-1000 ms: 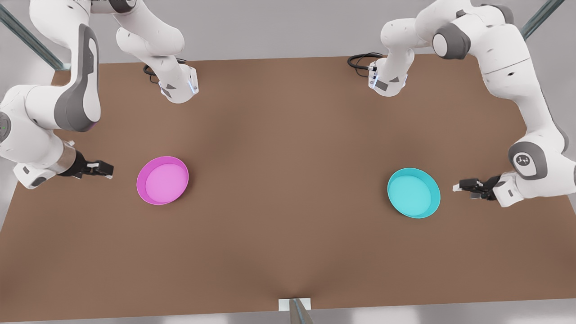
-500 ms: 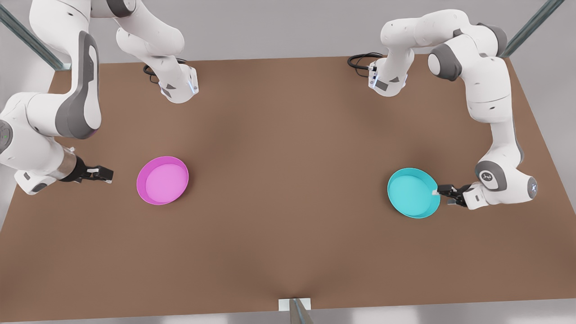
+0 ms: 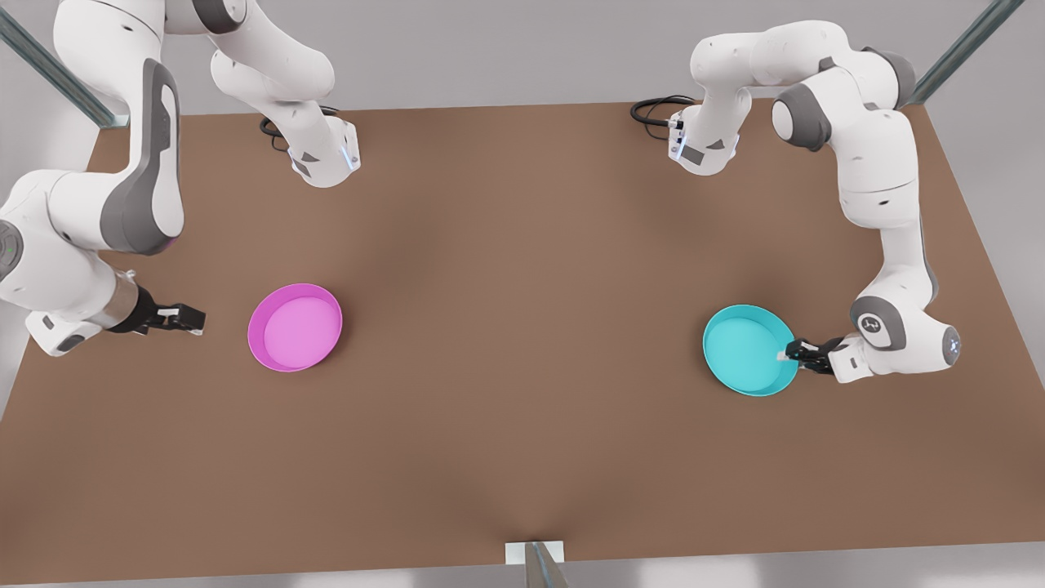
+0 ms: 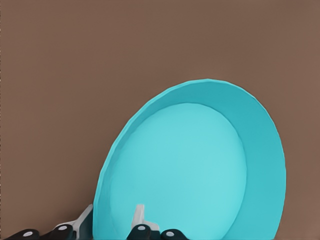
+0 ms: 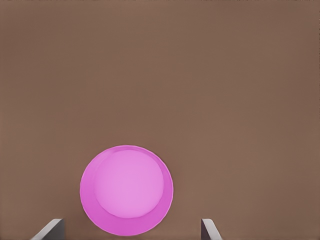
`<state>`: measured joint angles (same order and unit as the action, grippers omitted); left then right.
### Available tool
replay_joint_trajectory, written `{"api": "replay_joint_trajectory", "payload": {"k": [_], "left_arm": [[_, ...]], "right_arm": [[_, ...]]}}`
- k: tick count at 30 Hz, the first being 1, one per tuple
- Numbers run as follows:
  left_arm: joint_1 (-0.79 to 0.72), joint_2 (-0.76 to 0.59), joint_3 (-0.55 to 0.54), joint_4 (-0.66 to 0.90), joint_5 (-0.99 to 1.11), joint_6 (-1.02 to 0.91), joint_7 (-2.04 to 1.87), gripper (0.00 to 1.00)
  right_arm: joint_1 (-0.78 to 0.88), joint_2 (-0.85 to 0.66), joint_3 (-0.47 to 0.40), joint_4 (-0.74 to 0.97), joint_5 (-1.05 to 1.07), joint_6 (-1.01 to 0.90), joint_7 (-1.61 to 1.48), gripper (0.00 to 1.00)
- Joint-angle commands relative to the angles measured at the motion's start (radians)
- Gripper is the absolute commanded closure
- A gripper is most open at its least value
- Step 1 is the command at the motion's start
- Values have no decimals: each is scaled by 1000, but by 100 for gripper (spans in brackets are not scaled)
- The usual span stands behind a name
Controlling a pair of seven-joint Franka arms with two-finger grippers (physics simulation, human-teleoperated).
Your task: Flip the blue plate over with the left arm, and stack the pink plate on top of the blue plate with the right arm
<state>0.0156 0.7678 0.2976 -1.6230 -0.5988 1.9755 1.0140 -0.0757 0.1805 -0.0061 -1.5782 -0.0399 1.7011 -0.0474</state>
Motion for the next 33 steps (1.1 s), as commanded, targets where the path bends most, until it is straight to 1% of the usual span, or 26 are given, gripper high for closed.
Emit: {"api": "replay_joint_trajectory", "payload": {"k": [1,8,10,12,14,21,26,27,30,33], "left_arm": [[0,1,0,0,-2,0,0,60],[-2,8,0,2,-2,2,0,64],[-2,11,0,2,-2,2,0,71],[-3,11,0,2,-2,2,0,75],[-3,13,0,2,-2,2,0,77],[-3,13,0,3,-7,-1,-5,78],[-17,-38,2,14,5,-43,-84,78],[-23,-48,3,37,8,-76,-115,78],[-54,-99,6,69,100,-119,-241,79],[-98,-120,6,109,169,-173,-334,79]], "right_arm": [[1,-1,0,0,0,0,1,0],[2,-3,0,0,8,-9,9,0],[2,-3,0,0,8,-9,9,0],[8,2,0,4,6,-9,9,0],[8,4,0,4,6,-9,11,0],[7,5,0,4,-9,-3,3,0],[8,5,0,4,-8,-5,1,0],[8,5,0,4,-8,-6,1,0],[5,4,0,4,-8,-8,-2,0],[4,4,0,4,-8,-8,-2,0]]}}
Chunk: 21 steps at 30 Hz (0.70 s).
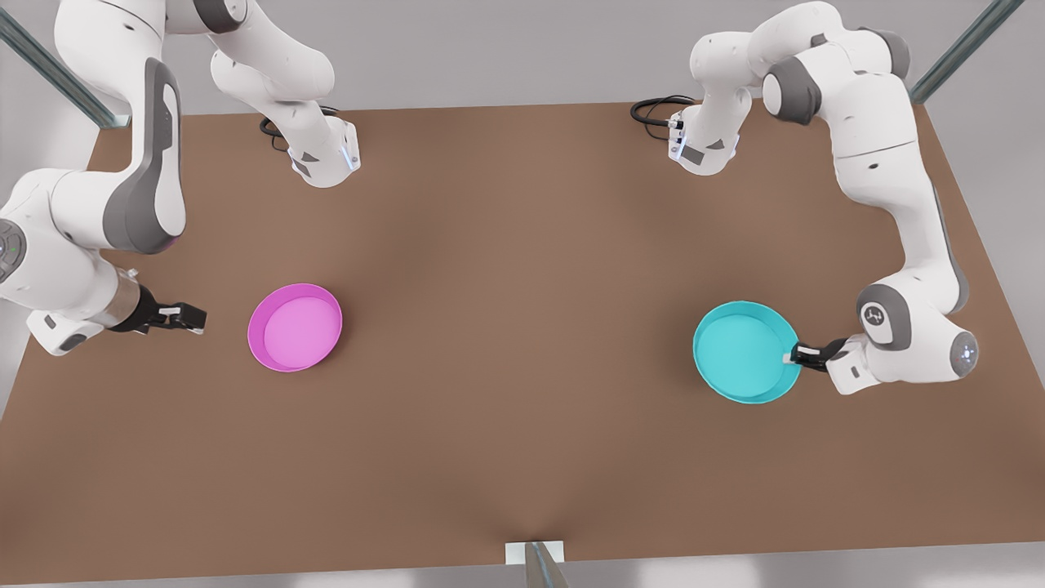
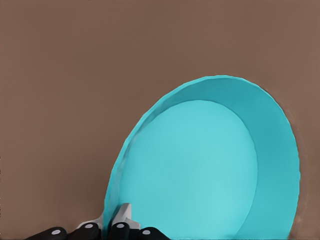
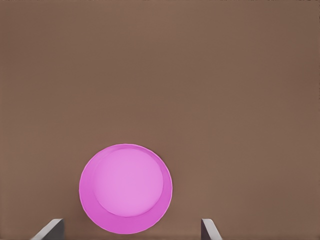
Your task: Flip the blue plate over with the left arm, and stack the pink plate on top of the blue plate with the right arm
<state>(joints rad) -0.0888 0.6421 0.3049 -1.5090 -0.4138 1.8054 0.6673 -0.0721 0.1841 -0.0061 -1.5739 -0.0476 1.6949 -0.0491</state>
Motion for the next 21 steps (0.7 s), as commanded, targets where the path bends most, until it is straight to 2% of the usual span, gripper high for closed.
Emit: {"api": "replay_joint_trajectory", "payload": {"k": [1,6,12,21], "left_arm": [[-2,-1,-1,3,1,-5,-6,79],[-114,-76,-4,39,200,-61,-182,79],[-293,-88,-3,115,397,-161,-443,79],[-499,-88,-4,138,648,-227,-613,79]], "right_arm": [[0,0,0,0,0,0,0,0],[-8,2,0,-2,0,2,-2,0],[-8,3,0,-2,2,3,-2,0],[-8,-3,-2,0,6,-8,-3,0]]}}
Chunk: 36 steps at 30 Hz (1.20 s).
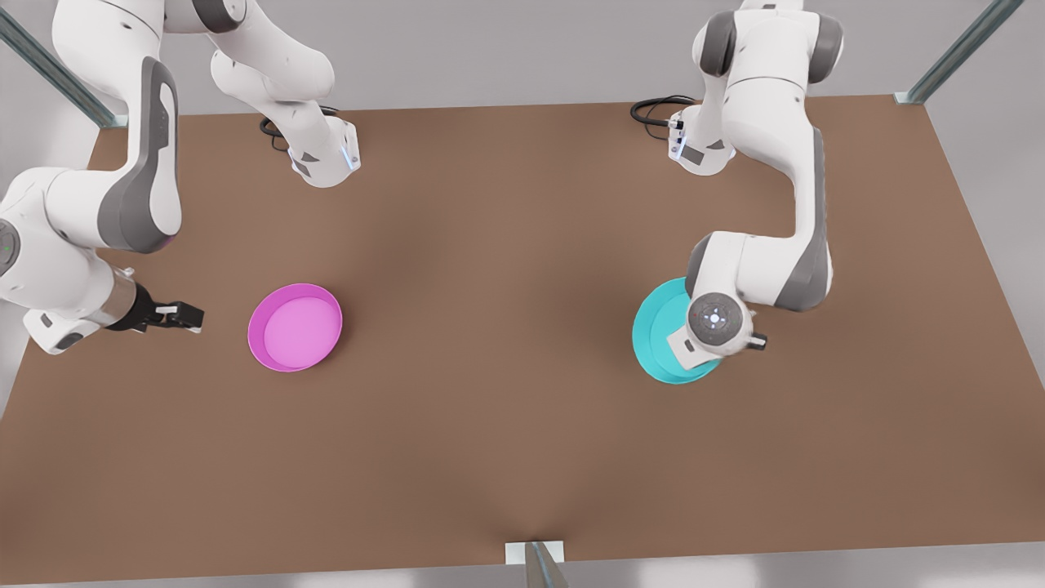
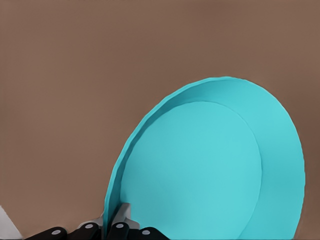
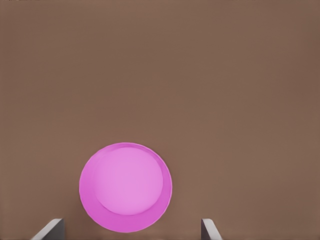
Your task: Flip the blue plate over with the left arm, and stack the pink plate on top of the blue plate with the right arm
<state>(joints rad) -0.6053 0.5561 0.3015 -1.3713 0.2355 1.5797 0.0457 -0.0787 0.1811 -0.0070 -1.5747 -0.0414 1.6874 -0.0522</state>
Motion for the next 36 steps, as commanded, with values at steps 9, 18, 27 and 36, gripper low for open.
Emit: {"api": "replay_joint_trajectory", "payload": {"k": [9,18,27,36], "left_arm": [[-168,19,-1,-2,257,-7,-118,79],[-324,82,-1,-2,469,-10,-276,79],[-435,110,-2,-2,614,-3,-408,78],[-565,196,-2,-2,749,-46,-598,79]], "right_arm": [[-1,3,-1,1,2,3,-9,0],[-3,8,-1,-2,2,11,-9,0],[-12,11,-1,-5,9,12,-35,0],[-12,11,-1,-5,8,12,-37,0]]}}
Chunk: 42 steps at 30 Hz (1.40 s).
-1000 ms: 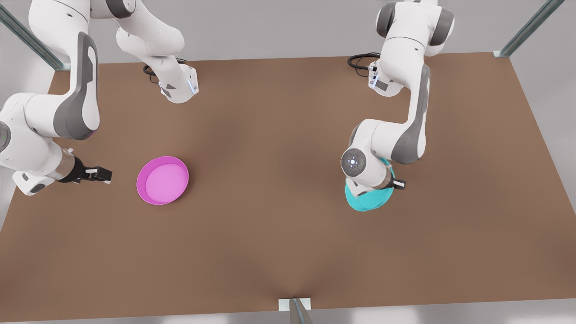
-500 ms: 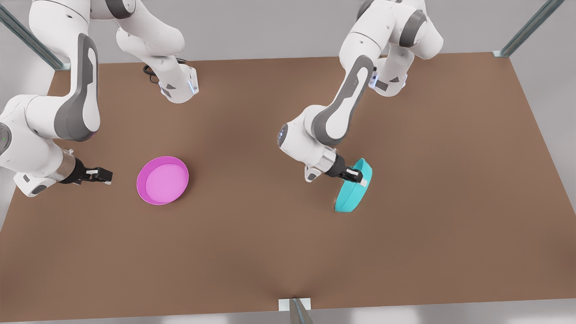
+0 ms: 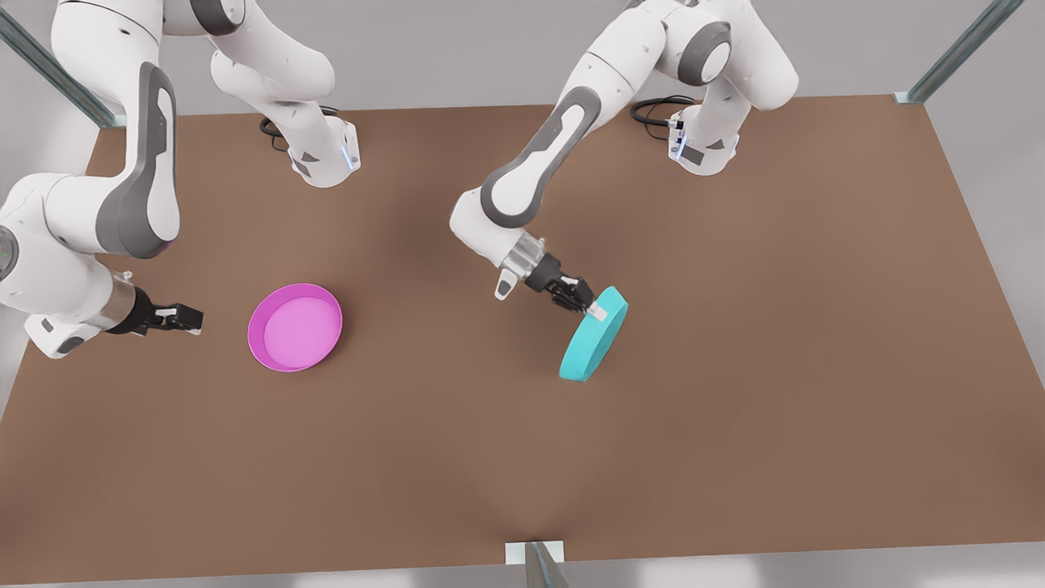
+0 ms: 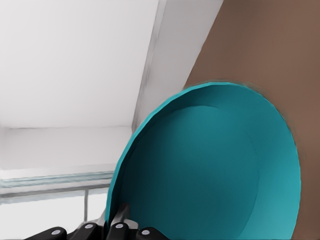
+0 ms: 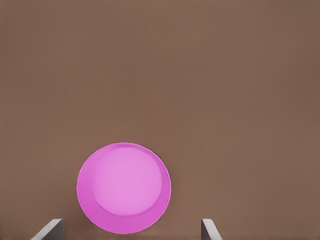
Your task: Flip the blue plate over with the left arm, and stack the pink plate on top of the blue plate with the right arm
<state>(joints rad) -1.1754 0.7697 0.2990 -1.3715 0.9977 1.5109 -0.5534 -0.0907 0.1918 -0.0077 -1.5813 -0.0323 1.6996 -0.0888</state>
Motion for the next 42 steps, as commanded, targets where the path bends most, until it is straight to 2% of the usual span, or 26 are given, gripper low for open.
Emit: {"api": "replay_joint_trajectory", "payload": {"k": [1,11,19,25,26,27,28,32,35,38,42], "left_arm": [[-4,6,0,0,33,-11,0,79],[-90,163,0,71,110,-199,3,77],[-145,275,0,149,151,-215,-31,75],[-158,333,0,149,223,-273,-30,75],[-159,335,0,149,223,-278,-26,57],[-159,338,0,149,223,-281,-30,16],[-159,364,0,150,225,-291,-40,0],[-165,381,0,158,225,-304,-71,0],[-162,408,-34,230,179,-310,-105,0],[-155,408,-54,322,15,-267,-171,0],[-153,402,-54,358,-215,-150,-341,0]], "right_arm": [[0,0,0,0,0,0,0,0],[-6,3,0,0,2,0,0,0],[-11,3,0,0,2,0,-2,0],[-12,3,0,0,2,-2,-8,0],[-17,3,2,0,2,-2,-9,0],[-18,3,0,0,2,-2,-9,0],[-18,3,0,0,2,-2,-9,0],[-17,6,0,0,2,-2,-11,0],[-18,6,0,0,2,0,-11,0],[-18,8,0,0,2,0,-14,0],[-1,18,6,-42,2,49,-16,0]]}}
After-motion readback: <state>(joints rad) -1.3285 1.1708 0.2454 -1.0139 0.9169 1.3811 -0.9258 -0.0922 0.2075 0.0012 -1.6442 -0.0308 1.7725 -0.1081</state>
